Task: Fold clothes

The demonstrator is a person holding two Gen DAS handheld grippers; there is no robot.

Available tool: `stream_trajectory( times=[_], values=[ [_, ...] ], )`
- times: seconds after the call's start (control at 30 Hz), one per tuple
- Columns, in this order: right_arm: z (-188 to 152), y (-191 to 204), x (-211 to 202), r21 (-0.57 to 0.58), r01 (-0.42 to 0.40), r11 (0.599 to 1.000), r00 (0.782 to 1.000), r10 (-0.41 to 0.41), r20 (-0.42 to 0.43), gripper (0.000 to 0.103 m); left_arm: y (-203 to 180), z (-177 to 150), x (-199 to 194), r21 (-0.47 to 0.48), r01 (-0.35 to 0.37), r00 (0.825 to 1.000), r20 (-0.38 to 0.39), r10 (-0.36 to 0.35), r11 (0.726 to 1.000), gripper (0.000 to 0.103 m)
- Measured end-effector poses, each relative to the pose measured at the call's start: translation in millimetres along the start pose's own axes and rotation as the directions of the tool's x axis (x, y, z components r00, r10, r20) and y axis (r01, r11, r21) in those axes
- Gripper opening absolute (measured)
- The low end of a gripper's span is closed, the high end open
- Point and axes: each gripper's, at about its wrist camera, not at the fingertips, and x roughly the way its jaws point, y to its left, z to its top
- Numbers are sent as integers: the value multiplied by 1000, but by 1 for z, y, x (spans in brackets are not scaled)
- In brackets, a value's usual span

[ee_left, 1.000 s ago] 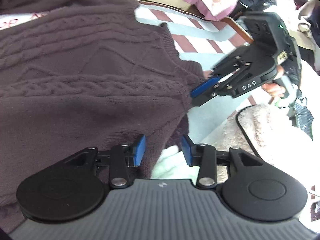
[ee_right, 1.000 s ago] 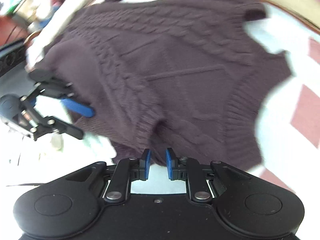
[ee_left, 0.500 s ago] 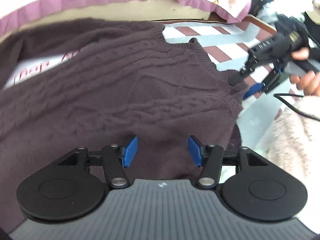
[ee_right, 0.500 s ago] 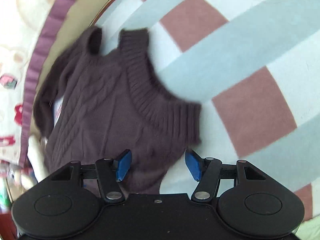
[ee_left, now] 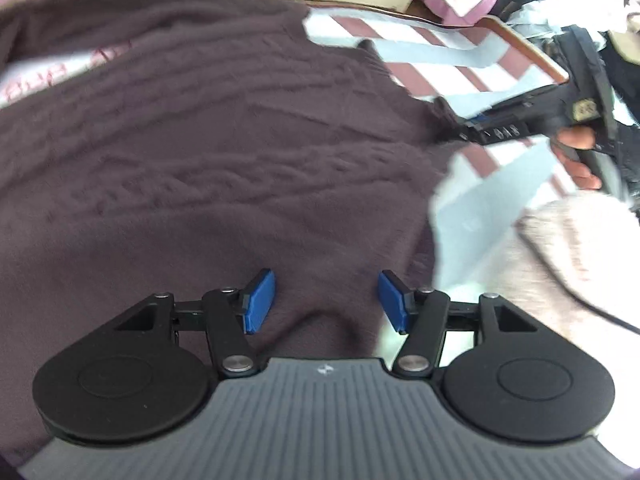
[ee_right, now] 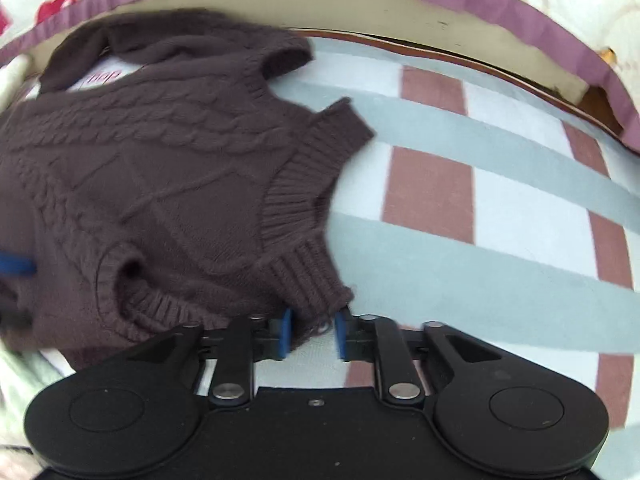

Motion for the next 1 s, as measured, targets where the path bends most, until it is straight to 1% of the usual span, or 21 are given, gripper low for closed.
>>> stream_trajectory(
  times=[0.07,0.17,0.2,0.27,0.3,0.33,0.37,0.4,0.47,0.53,0.57,0.63,0.7,0.73,0.77,0.8,0.83,0.9,0.93,0.97,1.0],
  values=[
    [5,0,-13,16,11,1000,1000,-11,28,32,1,-2,-8,-5,25,1000,-1,-25,1000,57],
    [13,13,-30,-83,3,997,995,6,104,37,10,-5,-14,-59,49,998,-22,-51,997,57],
    [14,19,-36,-119,-1,993,992,17,127,42,14,-6,-14,-91,55,997,-40,-58,994,57],
    [17,30,-36,-178,-81,981,989,102,111,44,20,-7,-15,-167,83,992,-84,-98,982,58],
    [19,35,-36,-207,-124,971,984,147,99,44,24,-9,-16,-202,105,988,-89,-125,974,58],
    [19,41,-35,-236,-200,951,973,222,69,45,27,-12,-17,-221,119,987,-80,-140,968,58],
    [20,47,-33,-264,-282,923,953,301,33,47,29,-14,-18,-224,124,987,-71,-143,967,58],
    [20,53,-32,-288,-361,887,927,376,-5,51,29,-16,-20,-215,122,989,-56,-137,969,58],
    [22,65,-22,-340,-440,831,893,444,-71,55,27,-17,-22,-163,113,993,-7,-115,980,58],
    [25,73,-5,-364,-452,815,891,436,-129,57,26,-16,-18,-134,137,990,34,-134,981,61],
    [27,77,5,-364,-440,821,897,417,-146,58,26,-14,-12,-142,142,990,29,-139,980,62],
    [31,78,27,-343,-413,844,910,368,-189,58,27,-11,4,-200,124,990,-35,-133,972,62],
    [34,74,43,-284,-426,859,902,379,-207,60,24,-8,10,-218,139,988,-37,-150,966,62],
    [35,72,45,-250,-465,849,883,423,-204,59,22,-6,12,-222,155,985,-40,-168,963,62],
    [35,69,45,-216,-508,834,859,472,-197,54,21,-5,14,-229,169,982,-39,-183,959,63],
    [35,67,45,-183,-554,813,829,518,-209,36,21,-4,15,-234,181,981,-27,-192,955,64],
    [35,65,46,-149,-598,788,796,562,-223,24,21,-4,17,-237,187,980,-16,-196,953,65],
    [34,63,46,-90,-623,777,772,592,-232,22,23,-4,23,-251,205,978,17,-207,946,64],
    [35,55,45,-36,-641,767,754,620,-219,21,24,-3,24,-260,222,975,30,-222,940,62],
    [36,47,43,23,-659,752,733,649,-202,21,23,-2,24,-266,257,965,26,-260,929,53],
    [36,38,43,90,-682,726,705,686,-180,21,19,-1,22,-256,303,951,18,-309,918,47]
  ],
)
